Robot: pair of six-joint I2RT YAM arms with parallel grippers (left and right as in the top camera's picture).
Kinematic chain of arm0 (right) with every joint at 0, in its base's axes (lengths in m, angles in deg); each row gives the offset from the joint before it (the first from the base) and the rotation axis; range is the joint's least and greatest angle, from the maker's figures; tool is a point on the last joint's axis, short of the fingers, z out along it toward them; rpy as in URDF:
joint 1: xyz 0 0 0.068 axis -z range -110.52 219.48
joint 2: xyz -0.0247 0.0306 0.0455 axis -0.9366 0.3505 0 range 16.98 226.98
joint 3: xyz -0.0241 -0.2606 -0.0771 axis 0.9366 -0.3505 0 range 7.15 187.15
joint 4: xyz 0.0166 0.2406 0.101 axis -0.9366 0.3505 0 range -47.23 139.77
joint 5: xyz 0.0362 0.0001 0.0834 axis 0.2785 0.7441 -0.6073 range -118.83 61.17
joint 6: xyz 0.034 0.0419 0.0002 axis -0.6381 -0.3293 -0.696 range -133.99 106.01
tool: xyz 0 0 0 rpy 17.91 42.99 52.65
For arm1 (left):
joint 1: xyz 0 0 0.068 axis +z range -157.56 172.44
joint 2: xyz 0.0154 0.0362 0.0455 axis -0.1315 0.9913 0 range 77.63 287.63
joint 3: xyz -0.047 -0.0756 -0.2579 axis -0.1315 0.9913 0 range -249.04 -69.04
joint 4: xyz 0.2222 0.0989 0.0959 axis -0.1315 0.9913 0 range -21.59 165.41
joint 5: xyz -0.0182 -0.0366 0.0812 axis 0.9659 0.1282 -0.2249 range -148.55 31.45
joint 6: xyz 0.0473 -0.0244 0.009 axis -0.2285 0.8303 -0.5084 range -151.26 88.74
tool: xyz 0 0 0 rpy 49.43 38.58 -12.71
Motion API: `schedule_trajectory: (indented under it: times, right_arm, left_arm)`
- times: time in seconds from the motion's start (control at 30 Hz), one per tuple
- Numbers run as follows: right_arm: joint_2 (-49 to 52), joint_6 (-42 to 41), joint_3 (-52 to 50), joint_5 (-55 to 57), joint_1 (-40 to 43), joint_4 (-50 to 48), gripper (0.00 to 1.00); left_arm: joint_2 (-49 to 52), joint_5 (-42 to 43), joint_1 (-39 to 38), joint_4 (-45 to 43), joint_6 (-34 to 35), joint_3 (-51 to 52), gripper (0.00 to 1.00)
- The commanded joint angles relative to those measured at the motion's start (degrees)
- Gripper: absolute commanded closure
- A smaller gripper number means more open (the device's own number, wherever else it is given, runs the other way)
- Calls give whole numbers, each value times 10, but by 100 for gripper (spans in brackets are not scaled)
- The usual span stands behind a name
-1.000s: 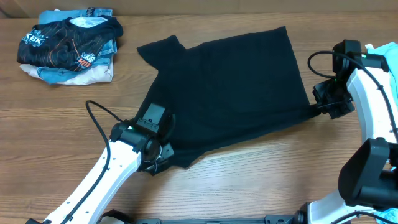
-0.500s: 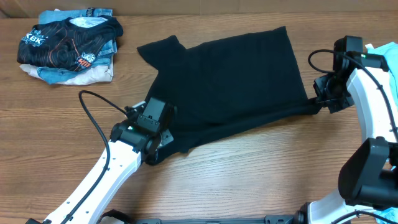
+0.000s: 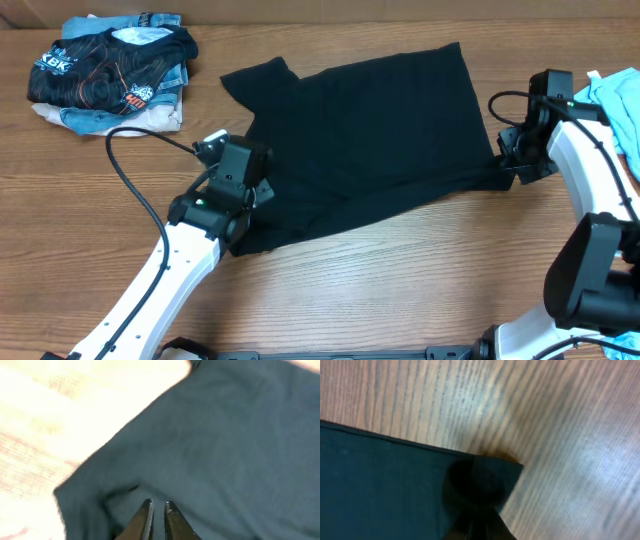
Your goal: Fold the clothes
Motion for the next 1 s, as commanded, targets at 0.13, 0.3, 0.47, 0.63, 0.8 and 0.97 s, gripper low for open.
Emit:
schedule_trajectory:
  times: [0.13,0.3,0.47,0.63,0.8,0.97]
  right_arm:
    - [1,12,-7,-16,-6,-41,94]
    - [1,14,-7,-15,-17,-71,93]
    - [10,14,-7,-16,-24,-103,93]
    - [30,14,-7,-15,-25,-110,92]
    - [57,14,-7,-7,-25,-114,78]
    - [72,19,-7,-7,-25,-112,30]
  left_arm:
    - [52,-9,10,-57,-33,2,90]
    - [72,8,10,-57,-33,2,80]
    - [72,9,10,-47,-37,2,78]
    - [72,49,10,-27,-35,2,61]
    - [72,127,10,29,10,2,32]
    - [72,232,10,70,52,2,33]
